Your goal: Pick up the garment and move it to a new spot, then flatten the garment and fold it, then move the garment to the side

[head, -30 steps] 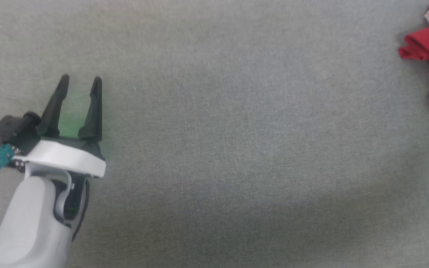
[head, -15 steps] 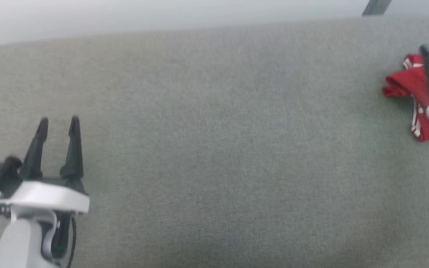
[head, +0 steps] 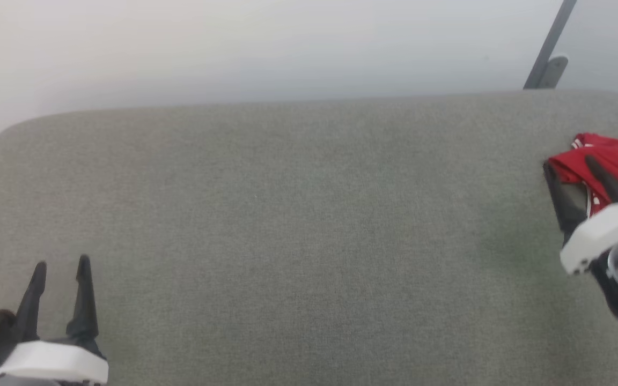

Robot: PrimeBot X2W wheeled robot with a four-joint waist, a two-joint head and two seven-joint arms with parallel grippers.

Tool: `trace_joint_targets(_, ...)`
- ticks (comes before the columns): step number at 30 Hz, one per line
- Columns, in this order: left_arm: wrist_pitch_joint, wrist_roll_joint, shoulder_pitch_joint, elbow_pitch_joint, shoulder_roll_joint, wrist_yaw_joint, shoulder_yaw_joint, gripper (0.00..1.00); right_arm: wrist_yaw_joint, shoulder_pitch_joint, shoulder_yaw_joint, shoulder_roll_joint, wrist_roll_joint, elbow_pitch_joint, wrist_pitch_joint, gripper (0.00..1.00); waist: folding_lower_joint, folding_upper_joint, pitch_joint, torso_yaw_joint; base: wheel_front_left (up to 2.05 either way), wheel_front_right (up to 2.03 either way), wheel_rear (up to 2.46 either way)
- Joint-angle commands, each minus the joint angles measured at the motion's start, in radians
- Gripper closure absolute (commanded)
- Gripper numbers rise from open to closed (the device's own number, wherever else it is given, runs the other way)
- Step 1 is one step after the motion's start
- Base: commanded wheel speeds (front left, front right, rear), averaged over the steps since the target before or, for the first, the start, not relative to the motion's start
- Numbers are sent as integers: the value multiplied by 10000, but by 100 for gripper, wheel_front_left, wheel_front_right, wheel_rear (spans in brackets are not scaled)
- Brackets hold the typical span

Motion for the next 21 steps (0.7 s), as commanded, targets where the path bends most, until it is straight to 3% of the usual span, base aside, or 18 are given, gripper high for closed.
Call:
trace_joint_targets(1,-22,-97,196,-23,-84,-10,115,0,1,411,-166,79,-114,-162,-156,0,0,-1,-198,91,0,0,0)
trace_joint_targets(21,-22,-221,1171,167,3,-10,168,0,1,3904,-2739,1529,-1471,-2552,-328,0,0,-1,-713,94,0,0,0)
